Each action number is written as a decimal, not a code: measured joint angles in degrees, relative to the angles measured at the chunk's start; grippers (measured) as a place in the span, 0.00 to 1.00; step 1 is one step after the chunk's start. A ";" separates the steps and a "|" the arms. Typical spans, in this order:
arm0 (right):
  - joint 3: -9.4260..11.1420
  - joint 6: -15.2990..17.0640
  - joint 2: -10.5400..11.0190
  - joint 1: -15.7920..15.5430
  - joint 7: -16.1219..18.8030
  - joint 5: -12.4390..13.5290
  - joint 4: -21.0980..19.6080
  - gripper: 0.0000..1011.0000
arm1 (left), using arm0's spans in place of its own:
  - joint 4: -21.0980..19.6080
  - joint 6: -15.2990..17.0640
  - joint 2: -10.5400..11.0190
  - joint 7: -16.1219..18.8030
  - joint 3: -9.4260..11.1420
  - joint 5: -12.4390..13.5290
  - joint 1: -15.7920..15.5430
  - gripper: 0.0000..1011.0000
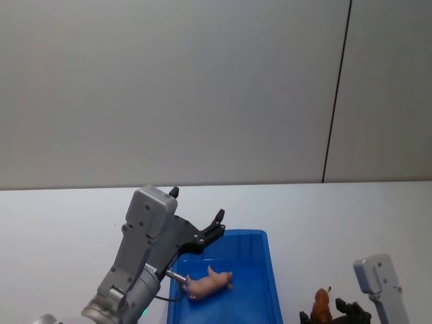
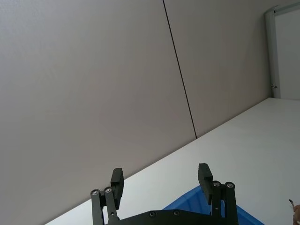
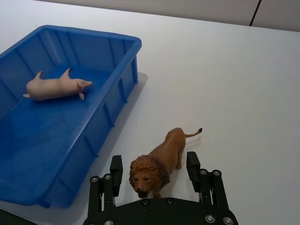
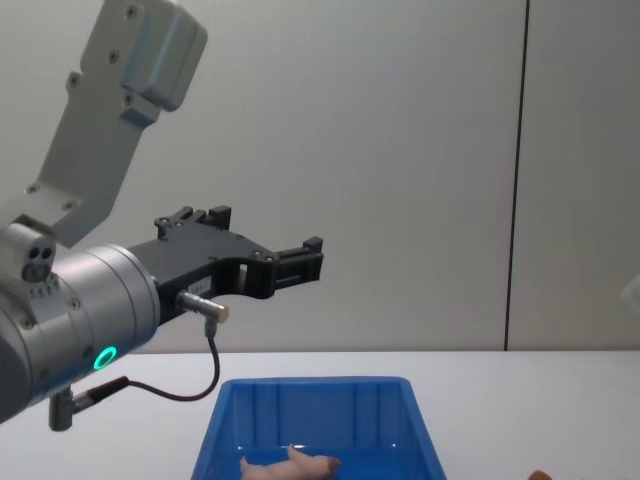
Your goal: Pick up the two dolls from the table and place them into the box.
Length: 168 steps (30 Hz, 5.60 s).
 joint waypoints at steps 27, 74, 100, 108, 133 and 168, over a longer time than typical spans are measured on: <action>1.05 -0.68 -0.34 0.39 -2.89 0.12 -0.85 0.43 | 0.00 0.00 0.00 0.00 0.00 0.00 0.00 0.99; -3.81 -6.31 -8.12 12.70 15.21 -6.82 6.06 0.84 | 0.00 0.00 0.00 0.00 0.00 0.00 0.00 0.99; 1.27 -7.85 -0.05 6.32 13.26 -2.18 0.61 0.99 | 0.00 0.00 0.00 0.00 0.00 0.00 0.00 0.99; 2.15 -8.05 1.31 5.16 12.84 -1.33 -0.49 0.99 | -0.09 0.36 0.15 0.02 -0.13 0.29 0.19 0.99; 3.03 -8.27 2.75 3.99 12.43 -0.45 -1.65 0.99 | -3.69 4.64 6.26 5.92 -3.12 -2.83 6.26 0.99; 3.15 -8.26 2.95 3.82 12.39 -0.34 -1.80 0.99 | 4.83 5.32 8.45 2.24 -5.52 -9.31 9.54 0.99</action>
